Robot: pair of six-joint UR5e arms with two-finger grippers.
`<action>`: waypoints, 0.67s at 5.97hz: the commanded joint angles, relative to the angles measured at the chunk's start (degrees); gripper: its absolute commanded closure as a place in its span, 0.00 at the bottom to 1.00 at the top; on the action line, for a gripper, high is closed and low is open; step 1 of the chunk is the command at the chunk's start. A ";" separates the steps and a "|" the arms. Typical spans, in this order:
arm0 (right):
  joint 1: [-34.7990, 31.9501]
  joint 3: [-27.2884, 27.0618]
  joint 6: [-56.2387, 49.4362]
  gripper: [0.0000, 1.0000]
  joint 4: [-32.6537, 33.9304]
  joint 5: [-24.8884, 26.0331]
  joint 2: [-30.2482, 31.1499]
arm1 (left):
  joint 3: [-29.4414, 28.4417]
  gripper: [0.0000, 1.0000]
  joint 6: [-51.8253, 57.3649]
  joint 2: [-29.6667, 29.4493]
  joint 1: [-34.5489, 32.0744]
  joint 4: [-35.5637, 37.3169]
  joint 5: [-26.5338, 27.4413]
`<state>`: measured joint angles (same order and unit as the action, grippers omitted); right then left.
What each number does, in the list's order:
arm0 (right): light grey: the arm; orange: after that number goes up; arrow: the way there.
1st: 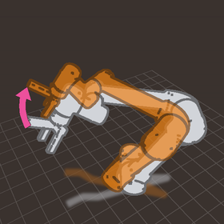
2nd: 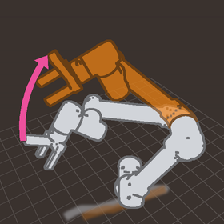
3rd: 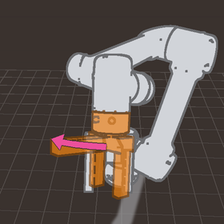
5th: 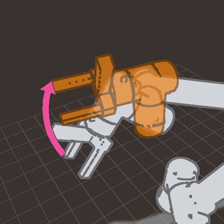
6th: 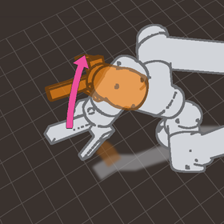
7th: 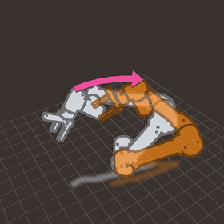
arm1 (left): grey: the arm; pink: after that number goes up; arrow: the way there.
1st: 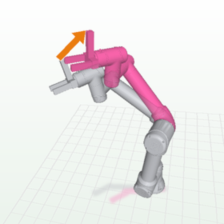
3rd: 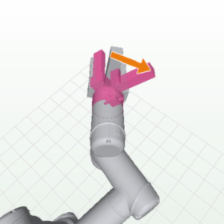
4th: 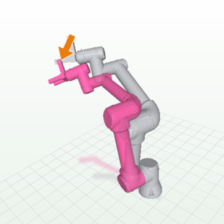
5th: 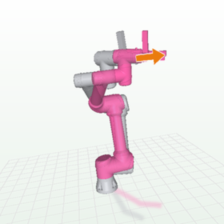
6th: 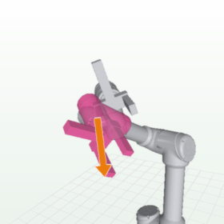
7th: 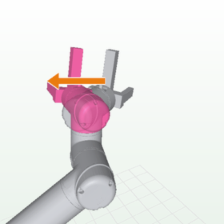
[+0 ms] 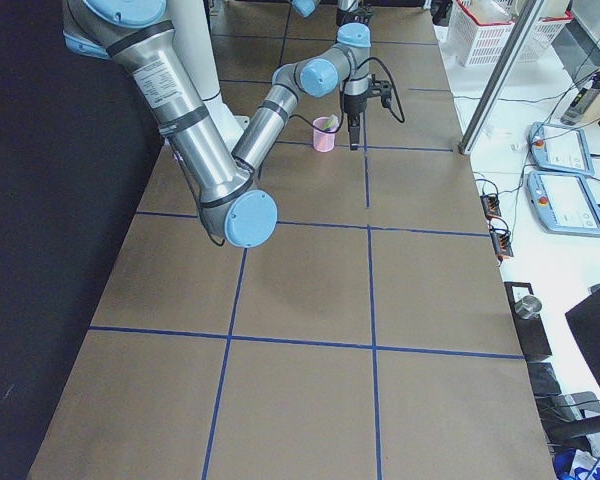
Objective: Collect pens into pen holder
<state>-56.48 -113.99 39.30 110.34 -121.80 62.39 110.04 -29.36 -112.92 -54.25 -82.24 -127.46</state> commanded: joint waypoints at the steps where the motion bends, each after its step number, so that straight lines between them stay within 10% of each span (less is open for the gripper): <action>1: -14.20 0.69 -28.61 0.00 0.14 -7.98 12.34 | -0.36 0.00 11.98 5.84 -8.72 -0.03 -1.12; 4: -30.74 3.22 -59.25 0.00 0.05 -14.40 26.25 | -1.93 0.00 25.58 16.29 -23.67 -0.20 -1.30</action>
<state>-81.67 -112.23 -10.13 110.40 -133.89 84.36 108.73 -5.85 -100.00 -73.42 -82.27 -128.69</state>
